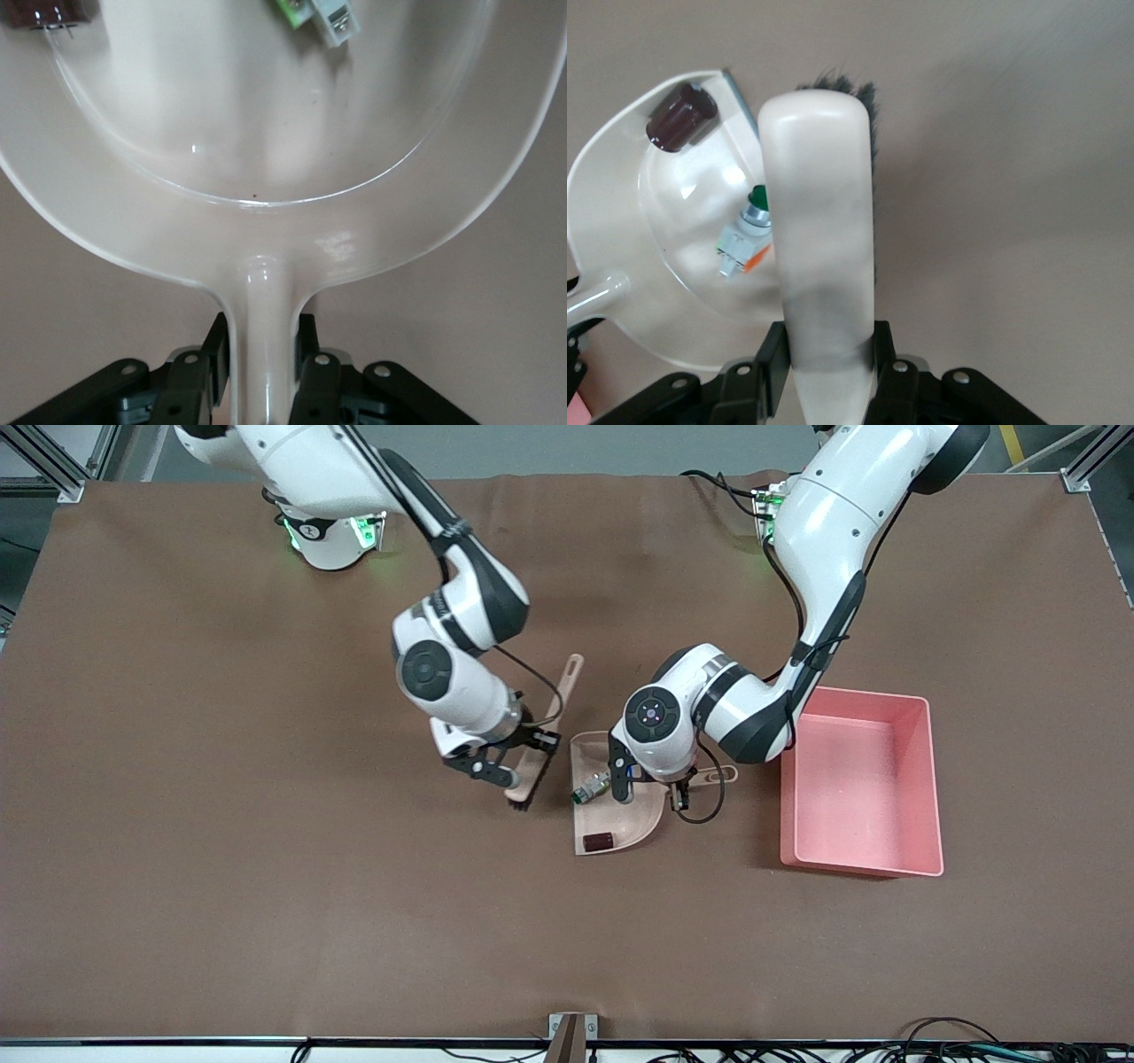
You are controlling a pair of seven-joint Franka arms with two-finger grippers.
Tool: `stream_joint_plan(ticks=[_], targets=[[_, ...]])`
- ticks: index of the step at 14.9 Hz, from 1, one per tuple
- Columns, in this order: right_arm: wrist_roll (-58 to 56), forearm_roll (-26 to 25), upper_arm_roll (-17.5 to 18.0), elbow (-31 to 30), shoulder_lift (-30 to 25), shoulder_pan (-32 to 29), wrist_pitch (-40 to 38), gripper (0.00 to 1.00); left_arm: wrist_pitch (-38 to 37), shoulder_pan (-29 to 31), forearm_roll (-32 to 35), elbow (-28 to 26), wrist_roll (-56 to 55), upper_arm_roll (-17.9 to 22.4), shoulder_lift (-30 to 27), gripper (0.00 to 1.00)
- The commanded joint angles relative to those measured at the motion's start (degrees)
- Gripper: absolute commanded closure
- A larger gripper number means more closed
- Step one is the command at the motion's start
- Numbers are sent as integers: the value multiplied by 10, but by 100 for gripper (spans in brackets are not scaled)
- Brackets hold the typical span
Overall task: Clean e-waste and dump in bin
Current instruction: 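Sweep the switch and capacitor into the dustpan with the right gripper's brush, then lift the dustpan with the left gripper while the right gripper withdraws the brush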
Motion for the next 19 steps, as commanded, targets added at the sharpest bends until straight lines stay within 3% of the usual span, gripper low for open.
stream_joint_plan(ticks=[1,4,7,9,10,12,14,17,19], targets=[[-112,-6,11,-112,-108,-79,-12,100,70,1,12,-11,-10,-1,2,89],[-276,-6,10,-171,-174,-184,-77,100,132,2,6,-21,-12,-4,1,96],[-379,-23,7,-209,-209,-256,-82,100,148,4,-6,-19,-12,-6,-2,98],[-386,-172,7,-217,-216,-274,-81,100,148,4,-29,-14,-5,-6,-9,99],[-384,-219,7,-238,-221,-286,-71,100,148,5,-32,-13,-4,-7,-16,99],[-407,-232,7,-279,-231,-338,-29,100,148,21,-37,-14,-2,-20,-29,100],[-424,-232,7,-313,-231,-367,0,100,147,64,-37,-13,-1,-62,-33,100],[-444,-236,7,-325,-217,-416,-2,100,141,118,-36,-14,30,-107,-42,100],[-486,-236,7,-326,-190,-442,1,100,113,130,-37,-13,30,-115,-51,100]])
